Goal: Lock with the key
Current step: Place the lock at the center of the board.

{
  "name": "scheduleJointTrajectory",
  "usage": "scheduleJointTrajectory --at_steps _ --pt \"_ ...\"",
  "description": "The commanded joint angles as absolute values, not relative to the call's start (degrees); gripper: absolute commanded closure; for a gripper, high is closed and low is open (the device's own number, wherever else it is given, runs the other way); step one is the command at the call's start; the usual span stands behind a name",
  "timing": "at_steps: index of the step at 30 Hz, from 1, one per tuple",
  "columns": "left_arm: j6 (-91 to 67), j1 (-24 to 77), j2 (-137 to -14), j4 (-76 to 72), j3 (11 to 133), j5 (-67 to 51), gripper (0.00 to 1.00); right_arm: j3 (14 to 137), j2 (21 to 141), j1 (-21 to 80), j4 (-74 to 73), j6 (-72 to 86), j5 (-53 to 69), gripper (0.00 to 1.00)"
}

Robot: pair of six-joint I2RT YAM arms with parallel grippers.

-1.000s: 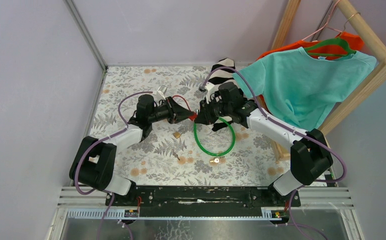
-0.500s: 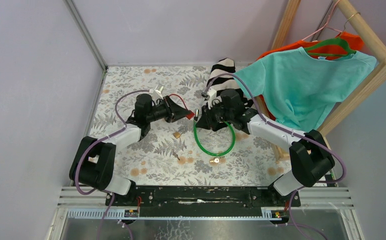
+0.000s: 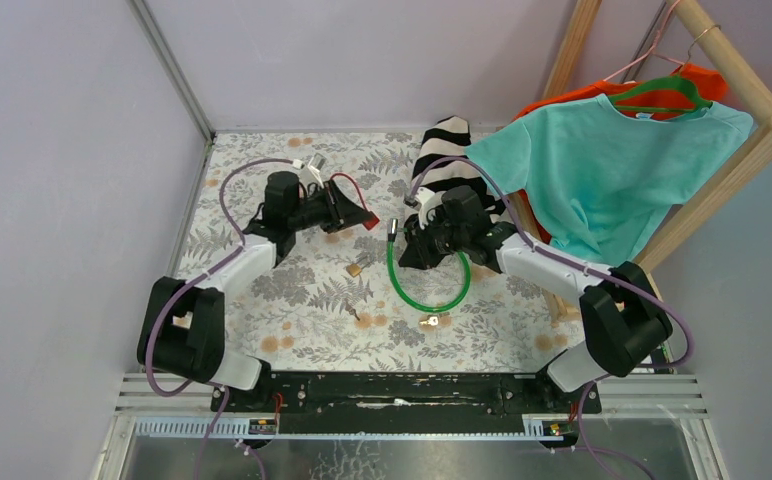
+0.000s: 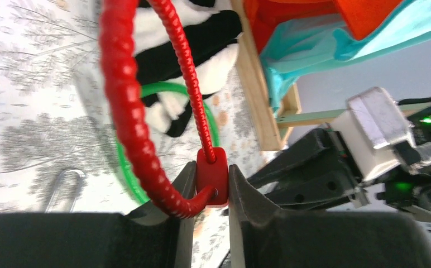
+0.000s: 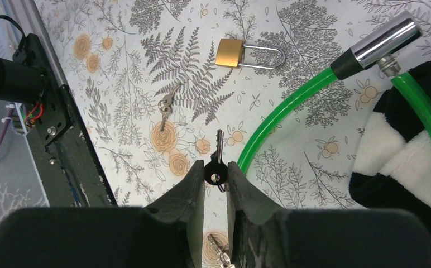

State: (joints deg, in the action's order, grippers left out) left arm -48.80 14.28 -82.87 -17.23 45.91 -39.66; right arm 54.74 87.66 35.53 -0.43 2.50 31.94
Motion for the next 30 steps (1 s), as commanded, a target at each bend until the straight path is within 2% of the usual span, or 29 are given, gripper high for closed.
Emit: scheduleJointTrajectory --at_steps 1,4,10,17,25,27,30 --pt "-30.20 10.32 -82.41 1.30 51.86 -39.76 1.00 56.63 83.26 35.24 -2.38 -2.77 30.07 1.00" --pt "-20.51 6.79 -83.82 10.44 52.94 -39.29 1.00 55.87 82.56 35.25 -2.03 -3.54 30.06 1.00" --pt "-10.09 1.46 -85.62 19.00 51.48 -39.52 0.99 56.03 83.02 35.24 -2.07 -4.05 30.49 0.99" --pt "-7.20 -2.11 -90.63 21.88 50.73 -42.95 0.89 56.50 83.67 35.42 -2.56 -3.94 30.89 0.98" --pt "-5.64 -5.94 -98.76 25.68 52.98 -44.09 0.88 57.09 83.88 35.86 -3.06 -4.09 30.85 0.98" --pt "-5.58 -6.66 -99.99 26.13 52.90 -44.08 0.84 57.39 84.16 36.01 -3.06 -4.04 30.85 0.98" --pt "-4.79 -7.63 -101.07 26.94 52.67 -44.06 0.73 58.25 85.03 36.60 -3.34 -4.09 30.85 0.98"
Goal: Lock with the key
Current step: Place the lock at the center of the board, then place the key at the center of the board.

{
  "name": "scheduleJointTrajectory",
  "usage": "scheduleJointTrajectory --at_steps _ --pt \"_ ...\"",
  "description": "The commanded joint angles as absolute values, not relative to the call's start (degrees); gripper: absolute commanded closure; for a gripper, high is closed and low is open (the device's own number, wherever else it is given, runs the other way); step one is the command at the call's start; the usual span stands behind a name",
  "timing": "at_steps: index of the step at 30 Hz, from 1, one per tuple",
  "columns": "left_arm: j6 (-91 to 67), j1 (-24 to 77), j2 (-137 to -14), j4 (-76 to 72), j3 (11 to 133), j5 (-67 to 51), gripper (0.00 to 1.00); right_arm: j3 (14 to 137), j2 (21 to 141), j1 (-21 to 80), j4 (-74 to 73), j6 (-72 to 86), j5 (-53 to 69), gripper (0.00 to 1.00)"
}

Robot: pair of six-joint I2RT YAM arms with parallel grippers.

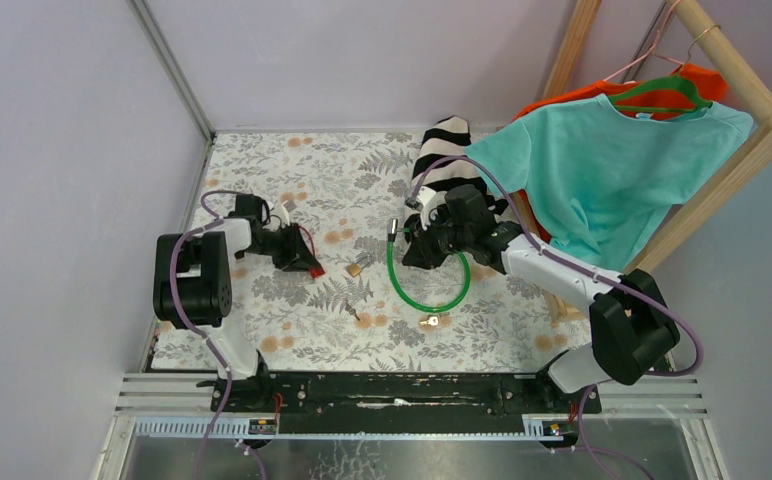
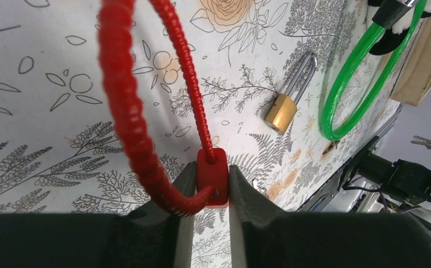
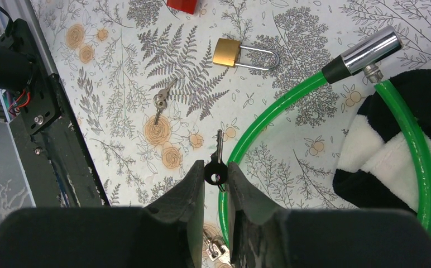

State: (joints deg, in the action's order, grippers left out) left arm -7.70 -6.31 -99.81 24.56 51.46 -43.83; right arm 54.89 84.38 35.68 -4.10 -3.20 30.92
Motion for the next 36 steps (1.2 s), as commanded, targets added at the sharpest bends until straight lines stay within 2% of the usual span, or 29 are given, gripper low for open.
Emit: scheduleJointTrajectory --at_steps 1,7,10,21,25,29,33,36 --pt "-4.54 -8.00 -101.19 27.24 52.61 -44.07 0.67 58.58 85.38 36.90 -3.54 -4.14 30.77 0.98" --pt "-2.41 -10.29 -100.11 30.08 52.52 -41.63 0.30 61.44 88.90 40.71 -3.69 -3.77 29.27 0.97" --pt "-1.69 -11.85 -98.42 31.55 52.93 -40.88 0.22 63.81 91.78 44.08 -3.38 -2.80 28.63 0.96" --pt "1.01 -18.80 -79.64 30.98 54.78 -33.49 0.10 79.06 110.11 56.80 -7.05 -0.93 26.48 0.86" --pt "1.27 -23.81 -74.15 30.17 57.24 -33.87 0.00 85.71 116.85 58.81 -8.43 -1.02 26.36 0.85" --pt "-1.68 -29.42 -71.43 27.53 57.82 -37.29 0.00 91.94 122.95 60.03 -11.26 -1.07 26.28 0.82" --pt "-3.50 -31.52 -70.72 26.98 58.90 -39.89 0.00 97.44 127.66 61.00 -14.35 -1.15 26.28 0.75" --pt "-4.39 -31.63 -70.26 26.16 58.45 -40.43 0.00 100.72 129.22 61.00 -16.79 -2.12 25.29 0.59"
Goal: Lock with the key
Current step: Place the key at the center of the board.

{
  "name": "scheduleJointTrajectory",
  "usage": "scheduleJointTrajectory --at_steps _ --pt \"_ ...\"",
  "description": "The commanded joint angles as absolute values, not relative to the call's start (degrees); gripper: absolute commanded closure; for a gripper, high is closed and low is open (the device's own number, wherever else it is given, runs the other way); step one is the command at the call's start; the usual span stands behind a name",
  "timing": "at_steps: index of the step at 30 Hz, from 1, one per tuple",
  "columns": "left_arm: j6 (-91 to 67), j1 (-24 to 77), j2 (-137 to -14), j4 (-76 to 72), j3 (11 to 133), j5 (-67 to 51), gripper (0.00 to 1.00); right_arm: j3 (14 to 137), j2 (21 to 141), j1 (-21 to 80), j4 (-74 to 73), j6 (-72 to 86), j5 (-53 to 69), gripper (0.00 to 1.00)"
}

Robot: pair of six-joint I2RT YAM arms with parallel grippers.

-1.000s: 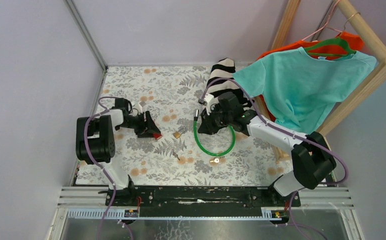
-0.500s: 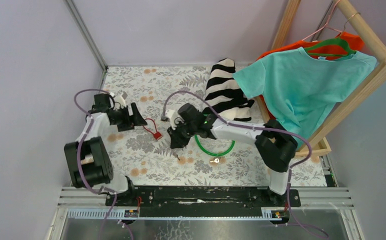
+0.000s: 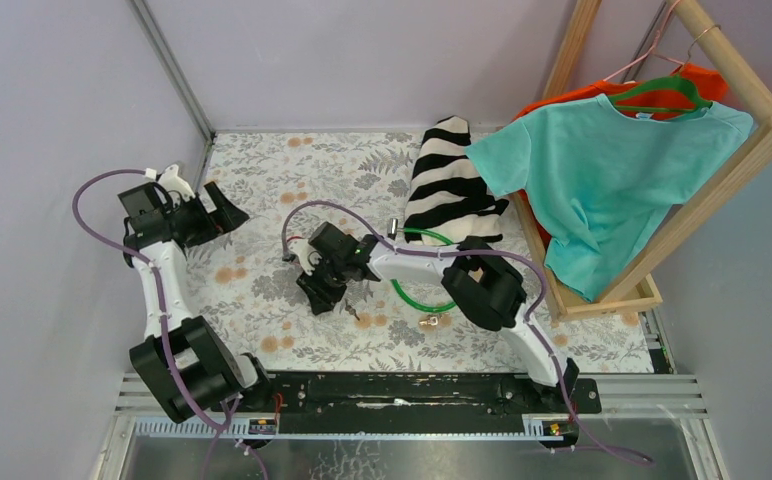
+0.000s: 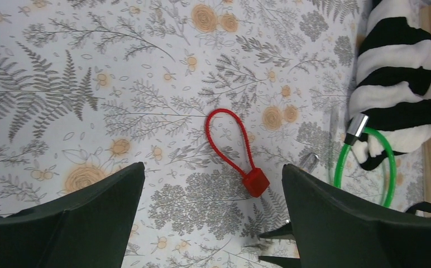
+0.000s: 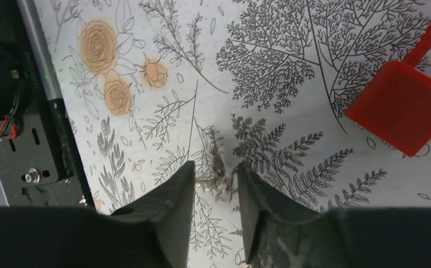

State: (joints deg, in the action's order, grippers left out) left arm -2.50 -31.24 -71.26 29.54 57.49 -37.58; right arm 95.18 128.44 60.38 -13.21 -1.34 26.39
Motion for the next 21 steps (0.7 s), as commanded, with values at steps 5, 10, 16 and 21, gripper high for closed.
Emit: scheduleJointTrajectory --at_steps 5,10,16,21 --pt "-3.51 -31.46 -69.05 24.43 56.80 -44.68 0.00 98.46 124.07 60.27 -17.15 -5.80 21.64 0.25" --pt "0.11 -27.81 -66.13 21.64 55.51 -44.09 0.00 87.02 110.98 55.71 -14.26 -9.91 18.24 0.01" --pt "4.18 -15.58 -60.08 14.04 50.79 -32.84 0.00 77.60 95.83 46.92 -15.07 -14.39 12.32 0.01" --pt "6.17 -7.95 -58.88 7.40 48.28 -27.02 0.00 71.23 84.44 43.52 -16.89 -15.44 2.90 0.01"
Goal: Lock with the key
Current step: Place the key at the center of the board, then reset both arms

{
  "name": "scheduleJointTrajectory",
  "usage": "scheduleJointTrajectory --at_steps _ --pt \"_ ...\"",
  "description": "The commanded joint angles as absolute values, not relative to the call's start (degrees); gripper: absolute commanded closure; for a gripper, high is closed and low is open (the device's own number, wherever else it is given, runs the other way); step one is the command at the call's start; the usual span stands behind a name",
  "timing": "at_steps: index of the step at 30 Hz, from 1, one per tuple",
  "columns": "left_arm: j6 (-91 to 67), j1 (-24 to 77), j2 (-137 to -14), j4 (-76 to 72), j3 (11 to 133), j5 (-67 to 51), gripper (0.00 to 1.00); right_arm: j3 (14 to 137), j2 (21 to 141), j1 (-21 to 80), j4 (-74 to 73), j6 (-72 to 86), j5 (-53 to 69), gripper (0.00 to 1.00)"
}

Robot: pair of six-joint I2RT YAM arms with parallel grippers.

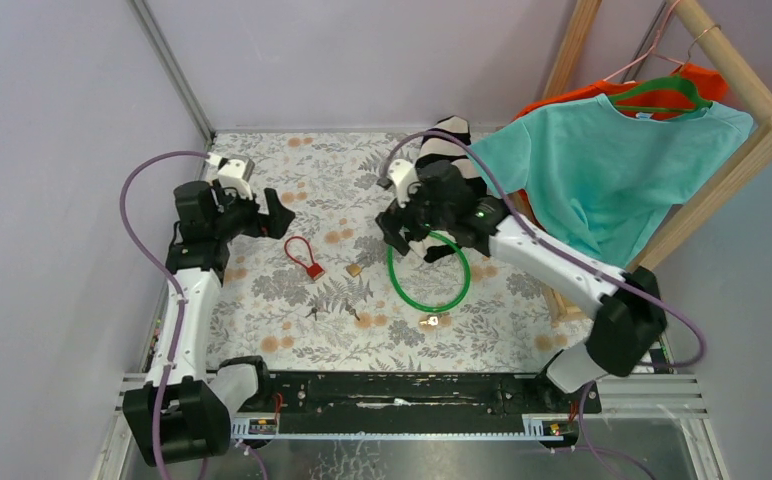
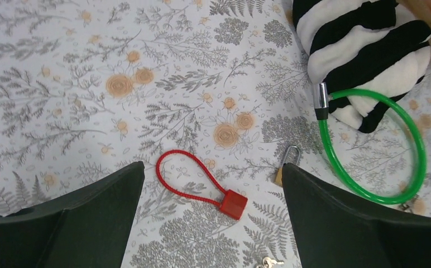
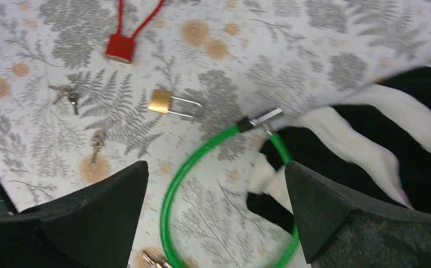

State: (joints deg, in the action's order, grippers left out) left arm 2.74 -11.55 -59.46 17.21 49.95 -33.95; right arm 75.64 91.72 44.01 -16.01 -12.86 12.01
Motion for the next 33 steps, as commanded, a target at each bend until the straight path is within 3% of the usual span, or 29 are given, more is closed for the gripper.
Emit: scheduleJointTrajectory --at_steps 1,7,12,21,33 --pt "6.31 -7.39 -59.23 6.64 48.43 -26.93 0.00 69.41 82.23 43.20 -16.55 -15.61 0.64 0.01" --pt "5.10 -7.27 -61.22 4.43 49.97 -26.41 0.00 53.16 68.58 41.52 -7.03 -13.12 -11.93 0.01" --pt "3.97 -7.35 -60.63 2.98 49.53 -24.47 0.00 45.07 60.05 37.69 -3.19 -10.91 -15.26 0.01" --pt "7.02 -6.91 -61.32 11.78 54.10 -27.77 0.00 47.21 53.81 25.21 -7.60 -8.68 -10.81 0.01" --pt "5.88 -3.95 -46.88 0.27 42.52 -19.53 0.00 43.49 46.04 20.15 -4.56 -11.84 -8.34 0.01"
